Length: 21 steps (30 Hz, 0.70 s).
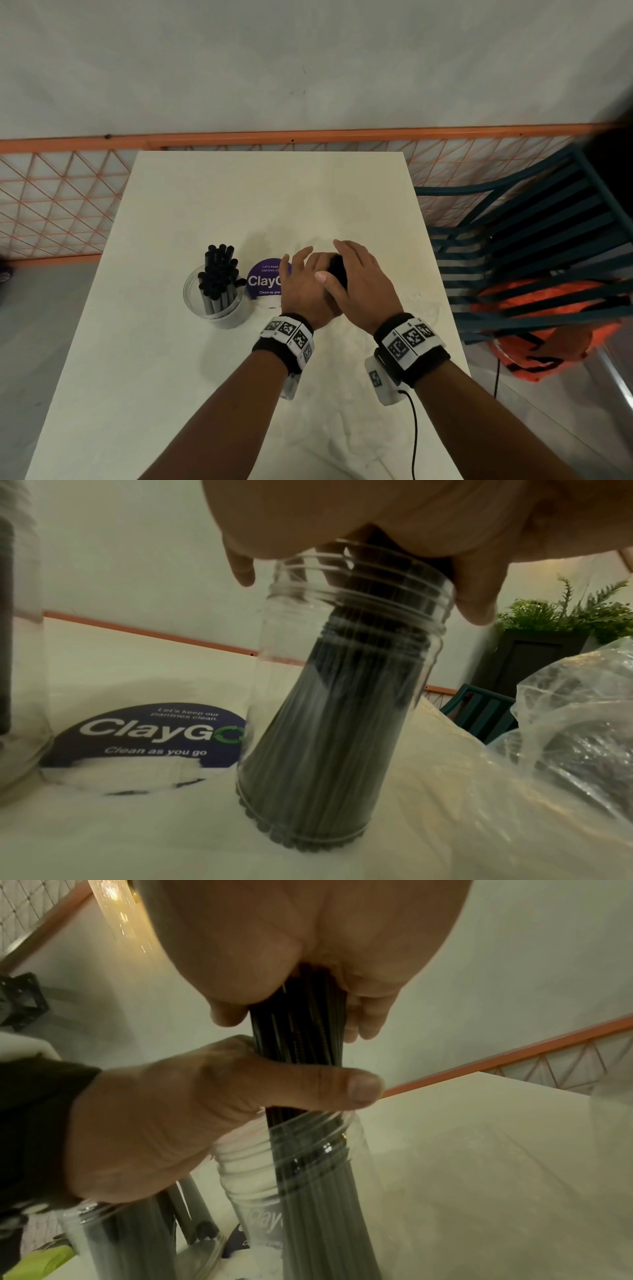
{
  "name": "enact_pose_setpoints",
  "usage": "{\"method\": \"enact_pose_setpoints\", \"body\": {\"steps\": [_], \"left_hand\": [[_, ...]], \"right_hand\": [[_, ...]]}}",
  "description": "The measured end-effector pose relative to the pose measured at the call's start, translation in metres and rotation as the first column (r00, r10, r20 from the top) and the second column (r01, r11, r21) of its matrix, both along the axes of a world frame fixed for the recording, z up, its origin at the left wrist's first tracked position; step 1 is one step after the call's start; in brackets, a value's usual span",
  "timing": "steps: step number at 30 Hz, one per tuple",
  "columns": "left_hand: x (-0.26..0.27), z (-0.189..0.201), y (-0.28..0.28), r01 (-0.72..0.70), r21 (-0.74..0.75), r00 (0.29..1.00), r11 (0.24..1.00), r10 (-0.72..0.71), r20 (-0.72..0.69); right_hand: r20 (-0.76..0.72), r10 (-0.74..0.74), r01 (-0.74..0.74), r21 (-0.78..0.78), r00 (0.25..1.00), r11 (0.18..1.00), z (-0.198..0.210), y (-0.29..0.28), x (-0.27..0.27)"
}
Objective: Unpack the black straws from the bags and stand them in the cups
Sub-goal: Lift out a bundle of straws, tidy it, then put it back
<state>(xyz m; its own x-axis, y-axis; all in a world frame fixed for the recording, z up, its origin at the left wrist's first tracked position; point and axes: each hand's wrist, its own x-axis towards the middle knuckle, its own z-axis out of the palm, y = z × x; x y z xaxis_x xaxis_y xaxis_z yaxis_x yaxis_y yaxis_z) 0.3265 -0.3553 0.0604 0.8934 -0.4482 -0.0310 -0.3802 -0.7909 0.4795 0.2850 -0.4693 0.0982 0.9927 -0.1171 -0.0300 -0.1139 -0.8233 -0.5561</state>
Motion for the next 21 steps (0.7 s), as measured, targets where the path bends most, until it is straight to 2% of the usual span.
{"method": "enact_pose_setpoints", "body": {"steps": [9,13,18,21], "left_hand": [[-0.001,0.003,-0.002,0.01,-0.001,0.999,1.0,-0.01,-0.05],[0.0,0.003,0.003,0.008,-0.047,0.995,0.999,-0.013,-0.096],[-0.003,0.005,0.012,0.106,-0.125,0.976,0.987,-0.127,-0.178],[-0.001,0.013,0.016,0.073,-0.151,0.974,0.986,-0.103,-0.201]], "right_hand": [[0.021,-0.006,0.006,0.003,1.0,1.0,0.0,-0.006,0.0],[0.031,-0.01,0.01,-0.025,0.999,1.0,0.002,-0.006,-0.001],[0.021,-0.016,0.017,-0.029,1.0,0.999,0.002,-0.006,-0.001],[0.027,-0.038,0.038,-0.027,0.999,0.999,0.005,-0.007,-0.002]]}}
